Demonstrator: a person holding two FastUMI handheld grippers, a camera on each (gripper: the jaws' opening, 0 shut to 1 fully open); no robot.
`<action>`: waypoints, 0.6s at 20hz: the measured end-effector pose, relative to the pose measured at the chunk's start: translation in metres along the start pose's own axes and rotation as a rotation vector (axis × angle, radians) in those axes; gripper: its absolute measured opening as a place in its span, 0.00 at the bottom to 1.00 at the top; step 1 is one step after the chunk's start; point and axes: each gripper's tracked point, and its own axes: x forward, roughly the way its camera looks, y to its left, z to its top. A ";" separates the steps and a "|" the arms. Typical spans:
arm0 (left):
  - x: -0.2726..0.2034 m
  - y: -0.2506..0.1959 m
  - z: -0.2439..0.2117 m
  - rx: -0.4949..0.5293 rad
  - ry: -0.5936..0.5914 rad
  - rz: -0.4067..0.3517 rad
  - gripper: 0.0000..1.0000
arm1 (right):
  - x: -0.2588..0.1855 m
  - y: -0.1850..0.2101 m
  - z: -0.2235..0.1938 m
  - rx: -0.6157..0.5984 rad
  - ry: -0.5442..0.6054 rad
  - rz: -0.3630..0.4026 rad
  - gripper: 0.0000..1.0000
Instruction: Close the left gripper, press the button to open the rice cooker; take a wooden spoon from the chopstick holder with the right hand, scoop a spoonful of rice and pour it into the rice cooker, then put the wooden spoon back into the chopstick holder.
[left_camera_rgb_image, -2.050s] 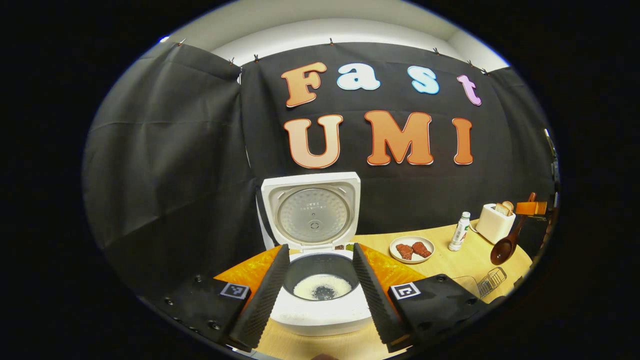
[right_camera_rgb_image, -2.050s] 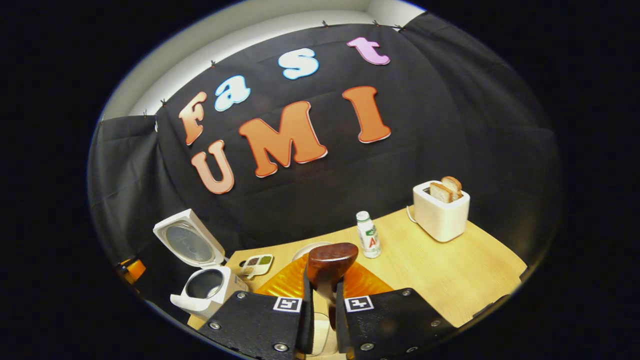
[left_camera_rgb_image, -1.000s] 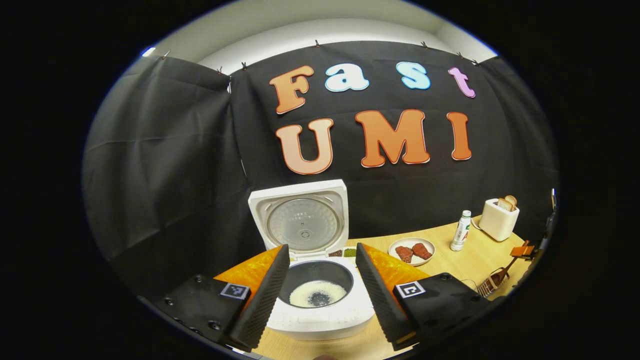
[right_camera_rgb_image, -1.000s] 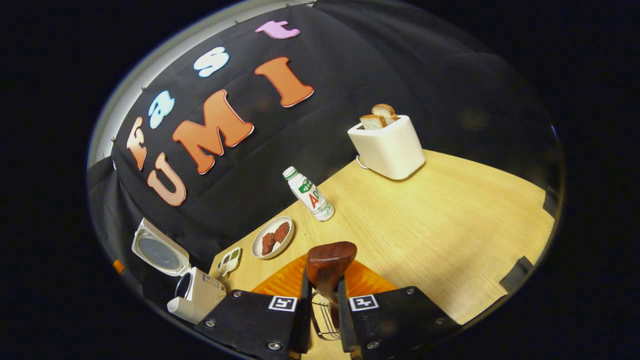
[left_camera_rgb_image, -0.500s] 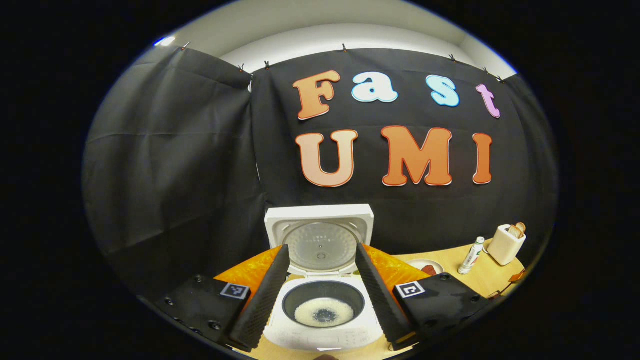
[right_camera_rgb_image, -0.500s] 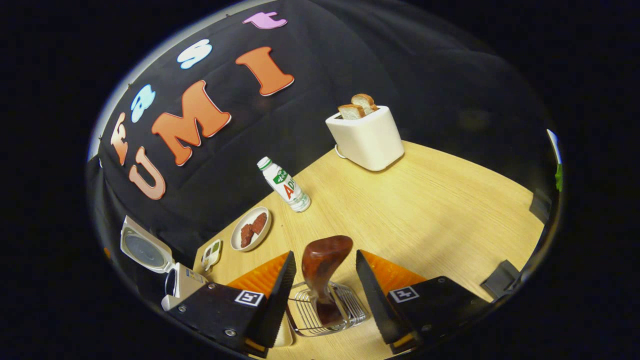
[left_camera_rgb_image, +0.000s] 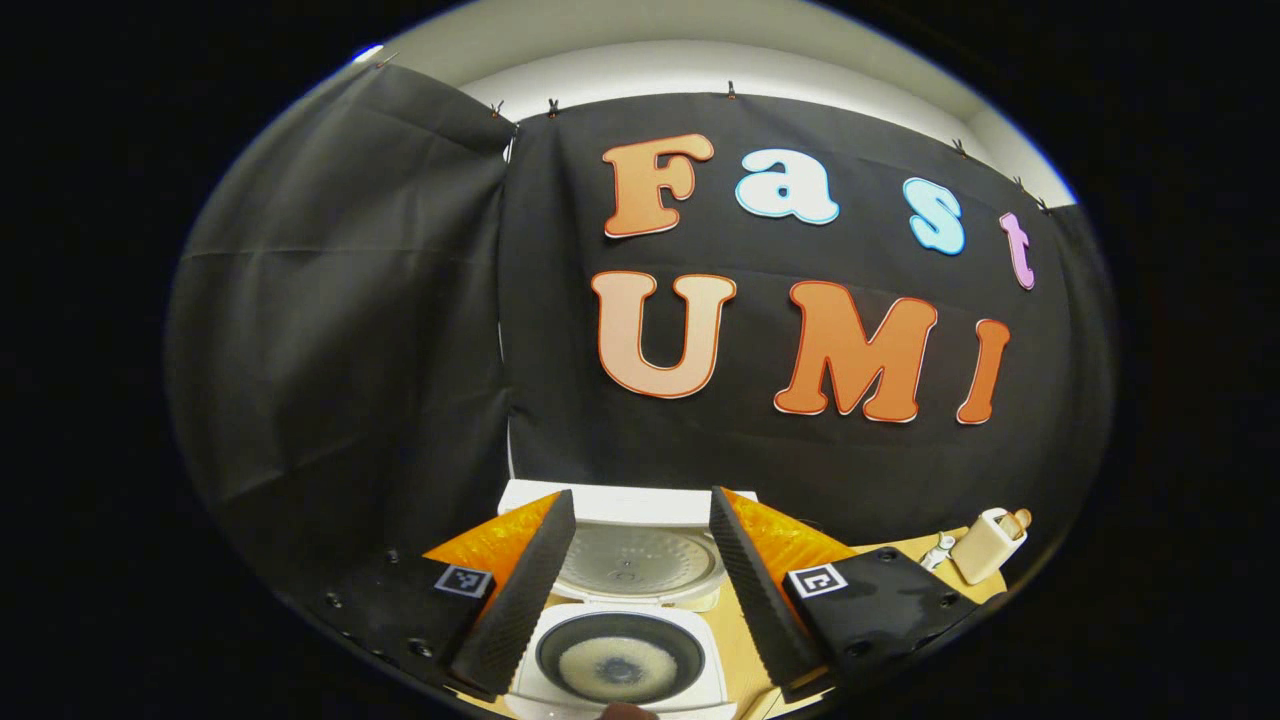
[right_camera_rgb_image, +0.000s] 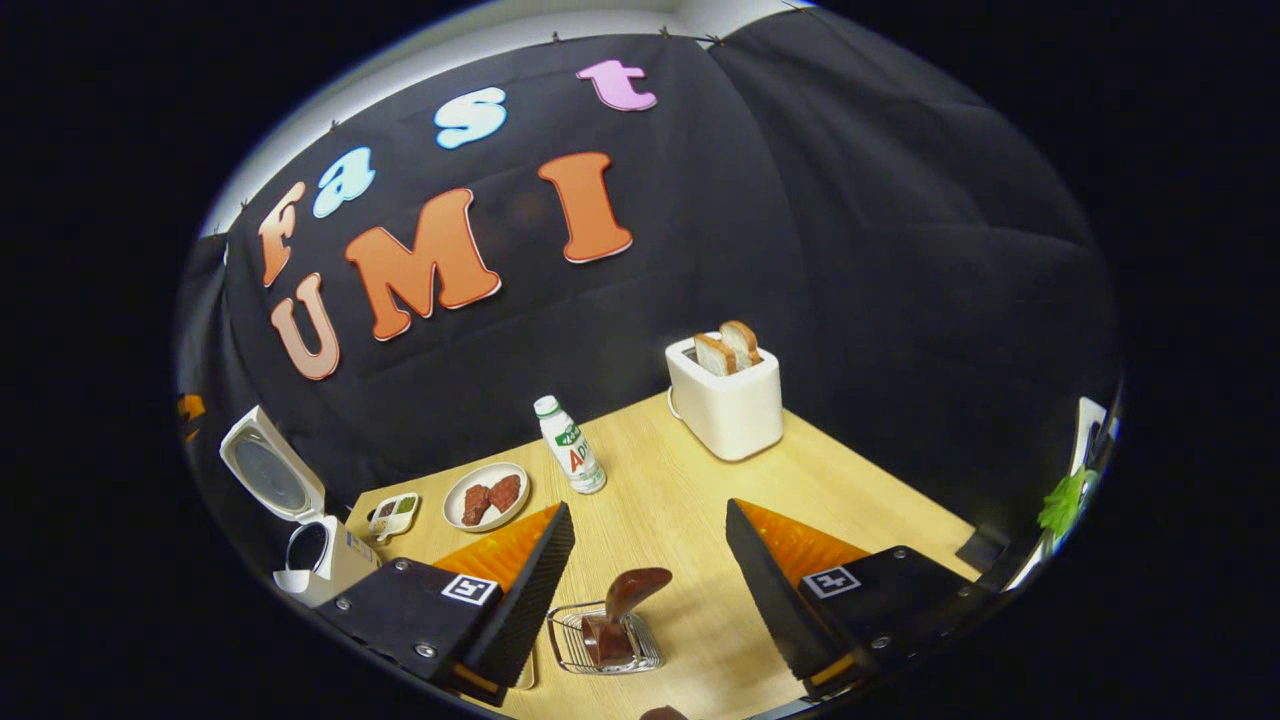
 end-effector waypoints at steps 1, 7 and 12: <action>0.015 0.000 0.003 -0.004 0.011 0.000 0.95 | -0.004 0.001 0.010 -0.019 -0.017 0.002 0.95; 0.095 0.006 0.002 0.053 0.107 0.013 0.99 | -0.038 0.004 0.059 -0.096 -0.122 0.000 0.95; 0.147 0.009 -0.025 0.082 0.247 0.017 1.00 | -0.059 -0.014 0.067 -0.129 -0.150 -0.038 0.95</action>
